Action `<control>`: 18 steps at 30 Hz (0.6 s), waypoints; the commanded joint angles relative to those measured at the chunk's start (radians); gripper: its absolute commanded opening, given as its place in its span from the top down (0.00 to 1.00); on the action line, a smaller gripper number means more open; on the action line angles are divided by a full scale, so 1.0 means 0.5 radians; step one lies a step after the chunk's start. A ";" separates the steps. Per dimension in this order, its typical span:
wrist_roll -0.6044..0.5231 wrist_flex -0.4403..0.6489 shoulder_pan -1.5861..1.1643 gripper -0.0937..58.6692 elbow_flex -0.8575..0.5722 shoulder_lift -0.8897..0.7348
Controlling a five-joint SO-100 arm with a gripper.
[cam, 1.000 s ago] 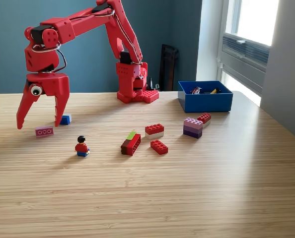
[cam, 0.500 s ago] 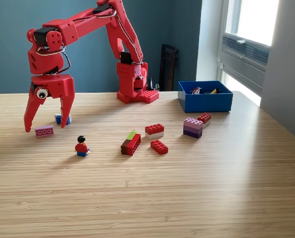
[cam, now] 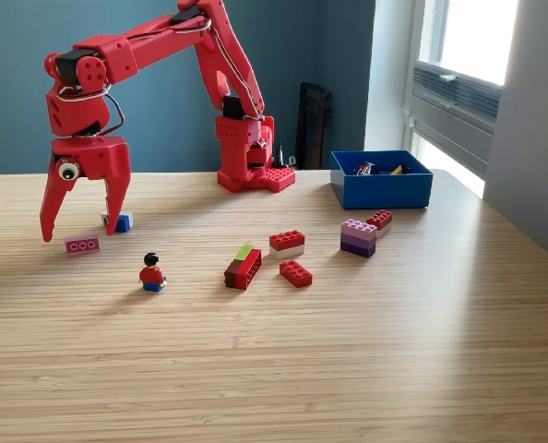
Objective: Grasp a lego block and put it in the bin.
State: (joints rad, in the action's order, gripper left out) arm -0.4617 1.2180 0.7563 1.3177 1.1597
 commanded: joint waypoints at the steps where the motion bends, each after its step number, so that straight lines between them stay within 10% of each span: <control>1: -0.046 -0.021 0.025 0.50 -0.086 0.037; 18: -0.101 -0.061 0.018 0.55 -0.064 0.034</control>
State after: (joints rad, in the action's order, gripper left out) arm -0.5047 1.1919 0.7563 1.3177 1.1597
